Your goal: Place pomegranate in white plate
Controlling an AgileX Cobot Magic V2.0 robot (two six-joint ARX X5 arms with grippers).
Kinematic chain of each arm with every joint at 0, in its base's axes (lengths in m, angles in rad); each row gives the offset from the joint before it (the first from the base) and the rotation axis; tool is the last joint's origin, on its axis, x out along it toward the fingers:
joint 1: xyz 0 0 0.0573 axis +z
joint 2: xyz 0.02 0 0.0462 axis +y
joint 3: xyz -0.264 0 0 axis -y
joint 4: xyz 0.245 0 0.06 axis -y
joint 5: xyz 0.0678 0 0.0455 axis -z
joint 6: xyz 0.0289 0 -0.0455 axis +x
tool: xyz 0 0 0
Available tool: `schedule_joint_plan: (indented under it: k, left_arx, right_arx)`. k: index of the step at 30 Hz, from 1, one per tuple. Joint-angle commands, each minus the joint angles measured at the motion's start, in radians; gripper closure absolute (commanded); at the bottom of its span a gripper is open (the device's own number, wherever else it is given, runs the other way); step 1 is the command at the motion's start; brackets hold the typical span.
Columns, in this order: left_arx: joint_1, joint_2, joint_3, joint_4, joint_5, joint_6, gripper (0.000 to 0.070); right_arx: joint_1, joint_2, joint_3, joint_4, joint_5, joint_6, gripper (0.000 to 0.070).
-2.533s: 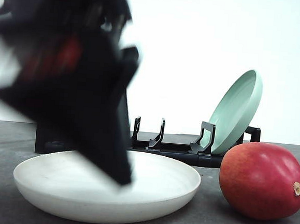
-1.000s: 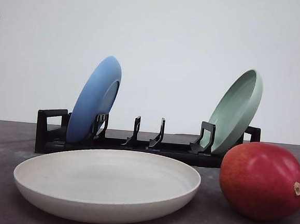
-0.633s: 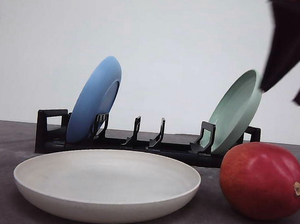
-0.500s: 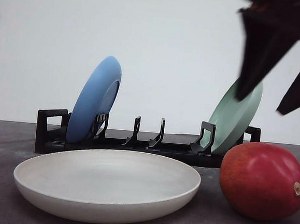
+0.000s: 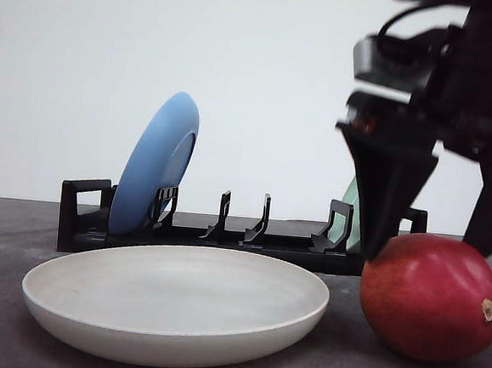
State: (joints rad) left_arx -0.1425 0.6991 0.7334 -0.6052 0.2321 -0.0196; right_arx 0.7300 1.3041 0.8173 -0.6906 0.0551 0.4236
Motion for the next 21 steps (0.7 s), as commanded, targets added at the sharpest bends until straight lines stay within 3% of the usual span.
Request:
schedule_joint_plan:
  k: [1,6,11,15,21]
  left_arx:
    - [-0.003,0.005,0.004,0.007,0.001,-0.004,0.027]
    - [-0.003,0.005,0.004,0.007,0.001,-0.004,0.027]
    - [-0.003,0.005,0.004,0.007,0.001,-0.004,0.0271]
    - [-0.003,0.005,0.004,0.007,0.001,-0.004,0.0271]
    - [-0.003,0.006,0.004,0.007,0.001,-0.004,0.0271]
  right_arx:
    - [0.006,0.031,0.015,0.006,0.002,-0.006,0.0114]
    - [0.006,0.085,0.015,0.006,-0.002,-0.004,0.0127]
    - [0.006,0.11,0.015,-0.012,-0.007,-0.005,0.0228]
    - [0.004,0.102,0.023,-0.037,-0.014,-0.017,0.0231]
    - [-0.008,0.101,0.129,-0.14,-0.054,-0.173,0.0231]
